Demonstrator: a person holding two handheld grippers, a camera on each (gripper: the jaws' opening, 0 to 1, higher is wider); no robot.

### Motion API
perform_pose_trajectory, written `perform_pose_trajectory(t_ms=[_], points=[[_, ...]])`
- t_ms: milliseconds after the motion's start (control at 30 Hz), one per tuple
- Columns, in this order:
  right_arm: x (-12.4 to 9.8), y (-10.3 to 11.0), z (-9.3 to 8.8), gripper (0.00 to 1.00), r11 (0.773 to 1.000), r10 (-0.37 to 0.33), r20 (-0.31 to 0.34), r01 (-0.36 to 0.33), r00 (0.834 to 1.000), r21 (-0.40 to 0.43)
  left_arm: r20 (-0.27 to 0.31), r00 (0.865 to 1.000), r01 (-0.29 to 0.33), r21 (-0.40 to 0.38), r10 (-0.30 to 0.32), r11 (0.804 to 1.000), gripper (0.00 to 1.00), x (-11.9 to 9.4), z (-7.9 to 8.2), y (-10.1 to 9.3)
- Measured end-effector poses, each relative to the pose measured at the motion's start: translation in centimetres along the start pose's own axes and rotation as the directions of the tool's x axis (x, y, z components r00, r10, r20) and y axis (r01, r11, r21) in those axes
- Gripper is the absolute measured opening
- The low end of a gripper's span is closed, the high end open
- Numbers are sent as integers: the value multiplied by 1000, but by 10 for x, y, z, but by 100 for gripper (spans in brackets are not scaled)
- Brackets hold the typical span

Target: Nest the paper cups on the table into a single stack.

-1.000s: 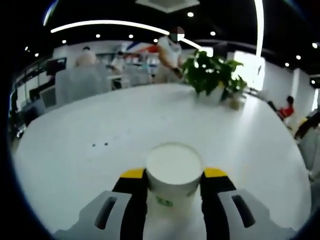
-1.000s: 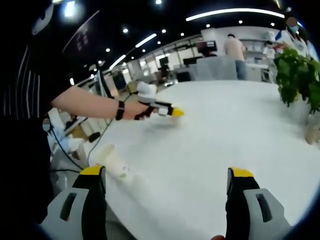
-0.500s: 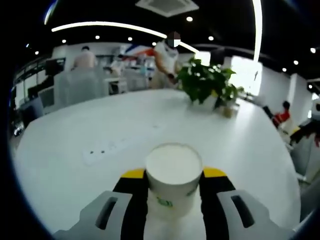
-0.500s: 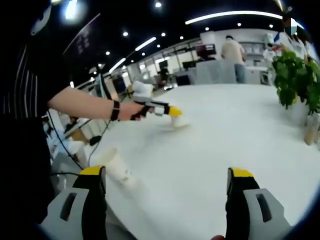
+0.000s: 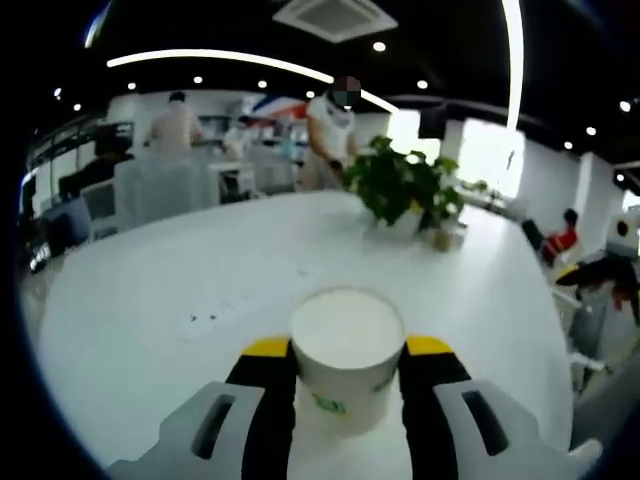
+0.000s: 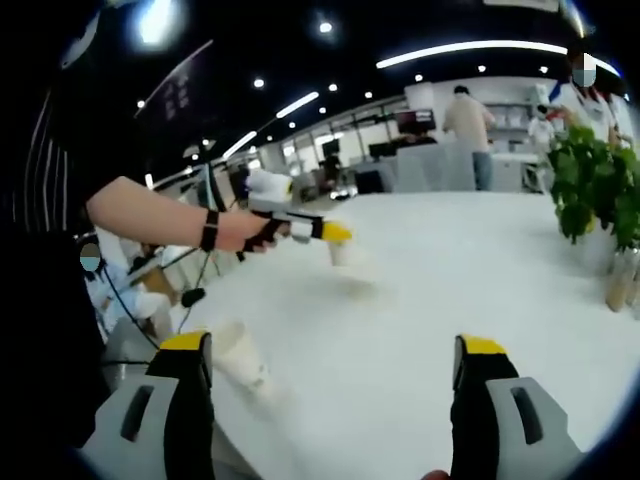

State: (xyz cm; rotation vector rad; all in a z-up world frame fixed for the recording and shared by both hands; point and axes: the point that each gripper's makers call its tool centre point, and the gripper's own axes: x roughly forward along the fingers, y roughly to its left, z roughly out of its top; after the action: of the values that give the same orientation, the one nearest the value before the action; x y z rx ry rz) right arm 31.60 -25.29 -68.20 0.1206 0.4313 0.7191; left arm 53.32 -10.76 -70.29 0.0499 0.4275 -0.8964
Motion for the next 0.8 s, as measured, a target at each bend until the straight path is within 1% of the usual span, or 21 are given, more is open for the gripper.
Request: perform_pose_trajectory(t_ms=[67,200,267,333,400,433,533,567,700,767,800], points=[[-2,4,5,98,1000,2,16,-2,1000,-9,14,1000,6,2,-6,1000,39,-6,8,-6],[-5,8,10,98,1000,3,36,-2,999,-17,24,1000,9,12,-9,1000,39,-18,18,-17],[-7,9,9,98,1000,-1,41,2,999,-18,21,1000,14,16,-14,1000,39,-22,20,-22],[-9,11,9,98,1000,0,48,1,999,-14,30,999,45,5,-45,999,39,-29,24,-33],[-10,13,9,98,1000,-2,51,2,999,-15,37,997,61,11,-61,998,39,-35,28,-43],[-10,15,8,98,1000,1,54,0,999,-16,36,997,73,16,-74,997,39,-39,28,-48],[-10,20,7,98,1000,6,58,-5,998,-17,26,996,83,39,-84,996,39,-44,26,-56],[-9,23,7,98,1000,10,61,-9,998,-15,23,995,91,47,-93,995,39,-50,25,-62],[-7,30,10,98,1000,17,75,-16,997,-14,19,994,107,53,-108,993,39,-61,24,-72],[-6,34,12,98,1000,21,83,-20,996,-14,26,993,111,54,-113,992,39,-68,26,-73],[-5,35,13,98,1000,25,89,-24,996,-12,42,992,121,53,-123,991,39,-72,30,-76]])
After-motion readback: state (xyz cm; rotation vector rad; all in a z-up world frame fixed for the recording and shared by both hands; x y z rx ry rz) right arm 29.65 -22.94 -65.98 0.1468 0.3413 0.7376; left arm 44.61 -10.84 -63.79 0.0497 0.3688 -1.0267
